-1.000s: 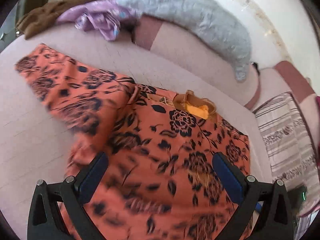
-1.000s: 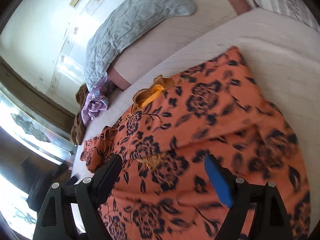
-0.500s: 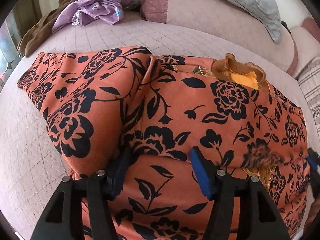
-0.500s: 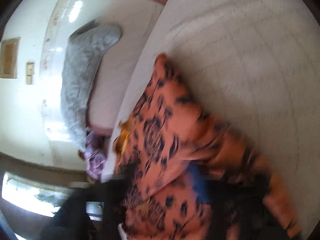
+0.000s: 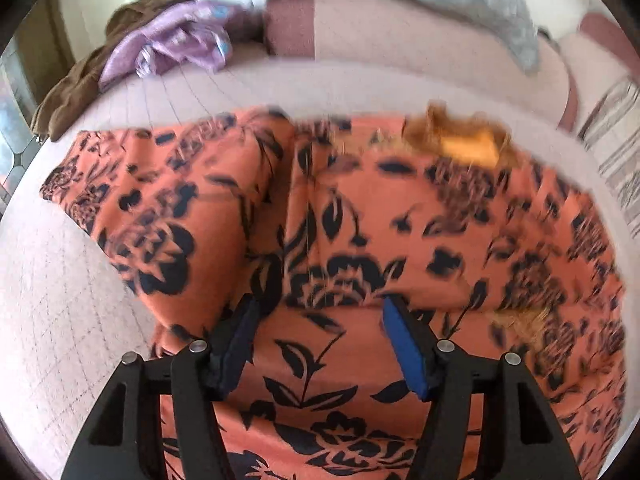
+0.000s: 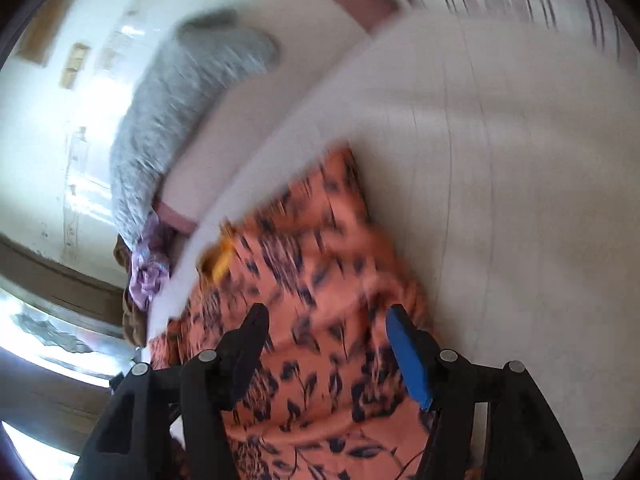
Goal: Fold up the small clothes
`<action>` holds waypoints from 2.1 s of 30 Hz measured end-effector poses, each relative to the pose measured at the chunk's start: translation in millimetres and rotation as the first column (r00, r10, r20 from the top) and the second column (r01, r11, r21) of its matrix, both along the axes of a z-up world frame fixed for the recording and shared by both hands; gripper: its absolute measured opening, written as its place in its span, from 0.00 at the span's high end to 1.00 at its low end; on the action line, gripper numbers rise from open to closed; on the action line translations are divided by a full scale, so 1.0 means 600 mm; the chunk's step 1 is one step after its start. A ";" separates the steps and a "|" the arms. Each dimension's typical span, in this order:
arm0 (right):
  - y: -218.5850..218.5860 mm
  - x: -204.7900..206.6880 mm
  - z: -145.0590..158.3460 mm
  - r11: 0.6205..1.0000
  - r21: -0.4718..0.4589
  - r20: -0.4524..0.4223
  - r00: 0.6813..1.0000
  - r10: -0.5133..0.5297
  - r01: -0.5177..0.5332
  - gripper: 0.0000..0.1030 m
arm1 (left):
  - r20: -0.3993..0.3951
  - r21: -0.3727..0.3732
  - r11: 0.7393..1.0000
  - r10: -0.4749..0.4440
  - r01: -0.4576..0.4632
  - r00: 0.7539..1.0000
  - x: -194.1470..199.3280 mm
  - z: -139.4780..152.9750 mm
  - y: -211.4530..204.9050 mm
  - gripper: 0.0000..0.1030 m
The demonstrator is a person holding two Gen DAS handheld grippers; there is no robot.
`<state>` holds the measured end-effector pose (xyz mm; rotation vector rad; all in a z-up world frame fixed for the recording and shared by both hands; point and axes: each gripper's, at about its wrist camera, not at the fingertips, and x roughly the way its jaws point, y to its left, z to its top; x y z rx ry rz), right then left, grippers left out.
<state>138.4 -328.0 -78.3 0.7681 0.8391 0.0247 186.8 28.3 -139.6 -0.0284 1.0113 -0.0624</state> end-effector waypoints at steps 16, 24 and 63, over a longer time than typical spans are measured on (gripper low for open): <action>0.009 0.162 -0.069 0.917 -0.393 -0.225 0.974 -0.026 -0.066 0.59 | -0.016 0.063 0.996 -0.069 0.070 0.997 0.013 -0.047 -0.015 0.31; 0.053 0.079 0.017 0.981 -0.164 0.005 0.994 0.106 -0.104 0.29 | -0.050 0.065 0.996 -0.058 0.062 0.997 0.021 -0.032 -0.025 0.30; 0.135 -0.028 -0.048 0.979 -0.021 0.078 0.975 0.206 -0.205 0.32 | -0.136 -0.067 0.993 0.084 -0.094 0.987 0.029 -0.023 0.045 0.95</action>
